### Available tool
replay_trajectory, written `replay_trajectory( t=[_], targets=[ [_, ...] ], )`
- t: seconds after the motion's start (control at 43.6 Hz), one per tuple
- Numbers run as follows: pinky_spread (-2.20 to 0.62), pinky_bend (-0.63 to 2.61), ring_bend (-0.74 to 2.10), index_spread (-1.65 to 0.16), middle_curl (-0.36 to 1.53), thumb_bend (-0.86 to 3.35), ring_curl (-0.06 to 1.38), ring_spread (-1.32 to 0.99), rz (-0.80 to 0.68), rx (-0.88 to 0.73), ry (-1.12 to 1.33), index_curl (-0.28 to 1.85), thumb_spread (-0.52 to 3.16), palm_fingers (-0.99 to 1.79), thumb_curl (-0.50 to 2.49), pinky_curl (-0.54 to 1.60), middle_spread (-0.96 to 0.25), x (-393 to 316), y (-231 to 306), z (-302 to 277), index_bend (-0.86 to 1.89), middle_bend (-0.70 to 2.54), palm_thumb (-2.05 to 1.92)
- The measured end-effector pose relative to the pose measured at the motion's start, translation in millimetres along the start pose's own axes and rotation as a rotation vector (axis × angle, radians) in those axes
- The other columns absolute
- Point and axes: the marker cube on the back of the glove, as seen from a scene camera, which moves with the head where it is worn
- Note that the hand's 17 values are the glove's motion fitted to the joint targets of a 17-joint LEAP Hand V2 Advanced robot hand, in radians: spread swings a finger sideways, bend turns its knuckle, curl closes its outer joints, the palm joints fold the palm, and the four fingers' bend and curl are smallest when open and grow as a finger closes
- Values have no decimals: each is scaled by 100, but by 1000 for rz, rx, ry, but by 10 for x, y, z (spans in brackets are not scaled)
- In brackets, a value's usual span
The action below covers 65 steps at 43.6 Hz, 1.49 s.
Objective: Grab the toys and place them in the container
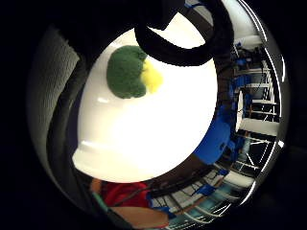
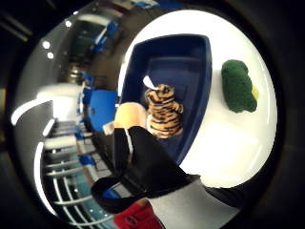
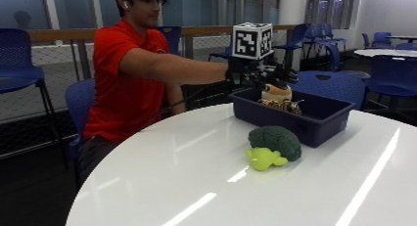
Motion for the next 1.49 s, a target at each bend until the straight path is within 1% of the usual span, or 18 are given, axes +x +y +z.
replay_trajectory(
  t=[0.138,0.436,0.848,1.169,1.399,1.467,1.49],
  targets=[
    [9,88,25,-33,41,-10,35,1,11,-25,-18,30,102,-19,30,31,-7,258,-56,176,11,14,-13],
    [9,83,20,-33,35,-9,35,0,92,-73,-3,26,100,-18,24,31,-6,693,-253,603,12,13,-12],
    [9,81,18,-33,30,-4,34,0,133,-131,25,22,110,-19,22,32,-6,834,-583,1108,11,14,-5],
    [9,81,17,-34,27,-4,32,0,141,-102,21,22,113,-16,23,32,-6,882,-797,1230,15,14,-4],
    [9,93,18,-36,25,-2,31,0,138,-107,91,23,115,-9,25,35,-6,896,-894,1365,15,13,0],
    [8,101,20,-37,24,0,32,0,139,-122,114,23,117,-3,26,37,-6,889,-895,1392,16,12,3],
    [6,104,27,-37,24,0,33,-1,141,-129,113,23,118,3,27,38,-6,894,-893,1398,14,11,5]
  ],
)
